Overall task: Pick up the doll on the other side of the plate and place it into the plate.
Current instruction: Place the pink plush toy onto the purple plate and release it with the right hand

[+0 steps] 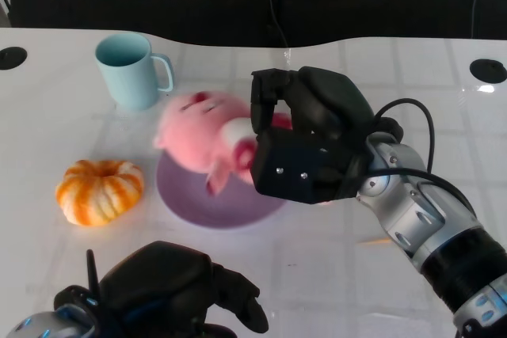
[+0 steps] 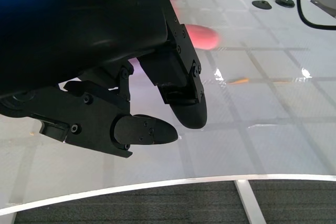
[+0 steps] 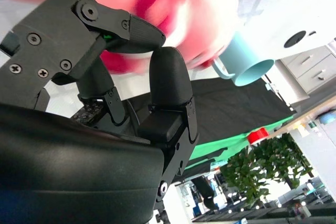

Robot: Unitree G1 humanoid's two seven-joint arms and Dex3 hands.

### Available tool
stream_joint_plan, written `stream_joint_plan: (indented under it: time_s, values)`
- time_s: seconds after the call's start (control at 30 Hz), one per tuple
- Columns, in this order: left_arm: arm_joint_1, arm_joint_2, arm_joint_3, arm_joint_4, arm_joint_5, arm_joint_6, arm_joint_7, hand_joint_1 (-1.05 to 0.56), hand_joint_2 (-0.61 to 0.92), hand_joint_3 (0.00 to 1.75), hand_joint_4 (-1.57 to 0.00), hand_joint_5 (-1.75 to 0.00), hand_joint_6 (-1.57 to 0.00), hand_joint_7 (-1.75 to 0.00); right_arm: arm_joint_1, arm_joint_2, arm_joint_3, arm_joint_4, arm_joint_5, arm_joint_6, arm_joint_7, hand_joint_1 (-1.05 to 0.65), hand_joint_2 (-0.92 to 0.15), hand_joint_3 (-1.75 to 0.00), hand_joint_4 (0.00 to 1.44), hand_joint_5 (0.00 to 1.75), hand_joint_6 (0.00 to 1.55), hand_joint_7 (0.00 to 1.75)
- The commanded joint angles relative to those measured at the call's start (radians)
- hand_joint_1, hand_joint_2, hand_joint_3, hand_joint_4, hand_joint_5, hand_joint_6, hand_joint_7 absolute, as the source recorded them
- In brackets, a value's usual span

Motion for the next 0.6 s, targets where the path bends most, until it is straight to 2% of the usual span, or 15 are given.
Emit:
stream_joint_plan:
  time_s: [0.03, 0.07, 0.1, 0.17, 0.27, 0.5, 0.6]
  values:
    - [-0.002, 0.006, 0.004, -0.015, 0.002, 0.004, 0.006, -0.26, 0.92, 0.30, -0.77, -1.25, -0.92, -0.34, -0.023, -0.011, 0.003, -0.004, 0.006, 0.017, 0.046, -0.22, -0.58, -0.72, 0.80, 1.34, 0.84, 0.74]
    - [-0.002, 0.005, 0.004, -0.013, 0.000, 0.004, 0.006, -0.26, 0.92, 0.30, -0.76, -1.25, -0.92, -0.34, -0.023, -0.018, 0.009, -0.009, 0.002, 0.019, 0.067, -0.27, -0.67, -0.55, 0.72, 1.13, 0.78, 0.44]
    - [-0.002, 0.005, 0.004, -0.012, -0.001, 0.004, 0.005, -0.26, 0.92, 0.30, -0.76, -1.24, -0.92, -0.33, -0.021, -0.029, 0.014, -0.018, 0.001, 0.013, 0.090, -0.30, -0.73, -0.43, 0.69, 1.04, 0.77, 0.29]
    - [-0.004, 0.005, 0.005, -0.009, -0.001, 0.001, 0.007, -0.26, 0.92, 0.30, -0.76, -1.24, -0.92, -0.33, -0.017, -0.047, 0.023, -0.037, -0.007, 0.004, 0.119, -0.41, -0.86, -0.21, 0.54, 0.71, 0.65, 0.07]
    - [-0.005, 0.007, 0.007, -0.009, 0.001, 0.003, 0.005, -0.26, 0.92, 0.30, -0.77, -1.23, -0.92, -0.33, -0.002, -0.061, 0.025, -0.070, -0.005, 0.001, 0.133, -0.49, -0.91, -0.15, 0.46, 0.57, 0.57, 0.01]
    - [-0.010, 0.006, 0.003, -0.004, 0.004, 0.004, 0.008, -0.26, 0.92, 0.30, -0.77, -1.23, -0.92, -0.33, 0.046, -0.103, 0.017, -0.185, 0.000, -0.002, 0.166, -0.56, -0.92, -0.19, 0.43, 0.56, 0.56, 0.01]
    - [-0.012, 0.007, 0.001, -0.001, 0.009, 0.006, 0.007, -0.26, 0.92, 0.29, -0.77, -1.22, -0.92, -0.32, 0.088, -0.143, -0.007, -0.275, 0.021, -0.019, 0.188, -0.56, -0.92, -0.18, 0.47, 0.59, 0.59, 0.02]
